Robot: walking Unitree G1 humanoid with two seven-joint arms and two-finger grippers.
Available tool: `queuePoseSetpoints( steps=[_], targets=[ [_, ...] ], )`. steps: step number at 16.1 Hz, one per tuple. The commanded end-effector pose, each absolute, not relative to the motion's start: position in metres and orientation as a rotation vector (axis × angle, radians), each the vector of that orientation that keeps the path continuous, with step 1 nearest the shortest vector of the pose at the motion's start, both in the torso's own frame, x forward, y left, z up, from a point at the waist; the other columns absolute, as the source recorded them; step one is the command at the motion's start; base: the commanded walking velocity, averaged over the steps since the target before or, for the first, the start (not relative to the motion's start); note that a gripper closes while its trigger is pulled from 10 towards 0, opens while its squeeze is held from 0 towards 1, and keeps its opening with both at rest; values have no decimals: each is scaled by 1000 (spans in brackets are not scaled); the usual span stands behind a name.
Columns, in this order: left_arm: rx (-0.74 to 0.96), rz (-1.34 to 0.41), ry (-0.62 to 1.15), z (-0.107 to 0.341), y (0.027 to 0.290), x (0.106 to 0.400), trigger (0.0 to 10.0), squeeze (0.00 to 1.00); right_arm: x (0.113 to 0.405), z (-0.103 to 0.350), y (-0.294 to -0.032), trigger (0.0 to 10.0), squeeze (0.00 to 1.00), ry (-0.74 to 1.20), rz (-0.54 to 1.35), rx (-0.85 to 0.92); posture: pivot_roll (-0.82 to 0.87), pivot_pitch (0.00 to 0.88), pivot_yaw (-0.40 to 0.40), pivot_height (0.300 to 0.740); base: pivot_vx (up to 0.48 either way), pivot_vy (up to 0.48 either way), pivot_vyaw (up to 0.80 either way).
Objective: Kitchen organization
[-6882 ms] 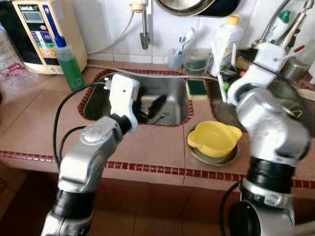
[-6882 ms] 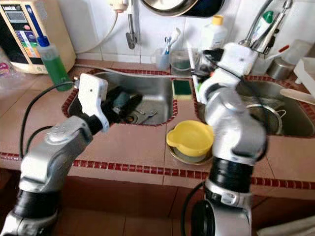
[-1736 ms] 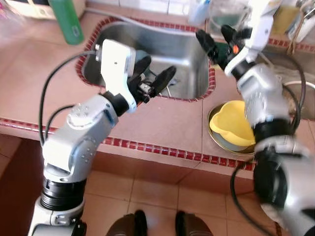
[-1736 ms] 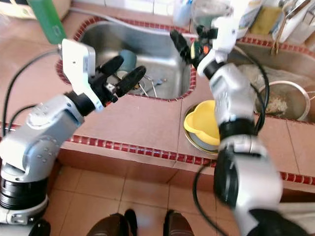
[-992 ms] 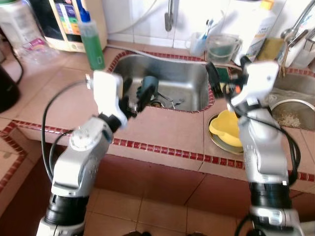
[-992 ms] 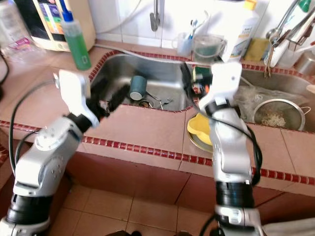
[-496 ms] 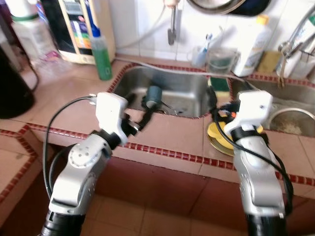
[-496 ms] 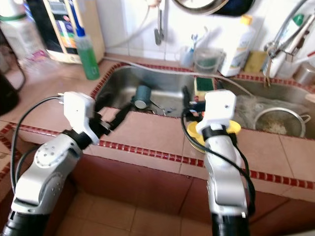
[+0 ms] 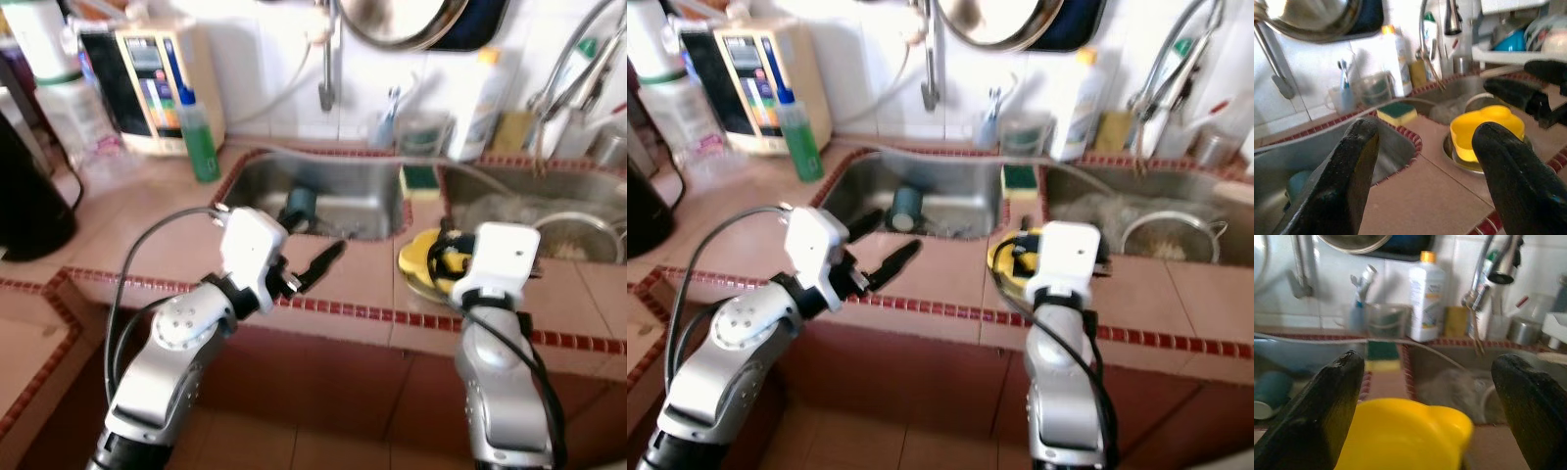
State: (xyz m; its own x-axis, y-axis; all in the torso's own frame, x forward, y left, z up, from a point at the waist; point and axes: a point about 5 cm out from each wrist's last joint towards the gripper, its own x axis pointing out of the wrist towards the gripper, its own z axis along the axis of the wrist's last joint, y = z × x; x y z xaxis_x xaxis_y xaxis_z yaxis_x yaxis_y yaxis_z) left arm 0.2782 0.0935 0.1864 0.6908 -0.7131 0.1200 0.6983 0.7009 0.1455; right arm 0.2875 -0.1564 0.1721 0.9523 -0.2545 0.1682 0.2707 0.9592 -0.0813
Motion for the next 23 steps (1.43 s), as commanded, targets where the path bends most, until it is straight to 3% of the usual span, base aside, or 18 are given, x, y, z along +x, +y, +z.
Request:
queuePoseSetpoints(
  steps=[1, 9, 13, 17, 23],
  targets=[
    [106, -815, -174, 186, 90, 277, 10000, 0, 287, 169, -155, 10000, 0, -126, -295, -98, -174, 38, 83, 740, 0, 0, 0],
    [101, -832, -169, 186, 86, 275, 10000, 0, 291, 172, -150, 10000, 0, -121, -292, -109, -166, 44, 79, 740, 0, 0, 0],
    [8, -773, -153, 188, 88, 282, 10000, 0, 291, 193, -140, 10000, 0, -303, -31, -211, -167, 39, 84, 740, 0, 0, 0],
    [-14, -649, -119, 179, 95, 291, 10000, 0, 289, 193, -145, 10000, 0, -332, 53, -279, -172, 28, 76, 740, 0, 0, 0],
    [-5, -601, -89, 166, 102, 288, 10000, 0, 283, 182, -147, 10000, 0, -314, 103, -293, -171, 14, 60, 740, 0, -46, 0]
  ],
)
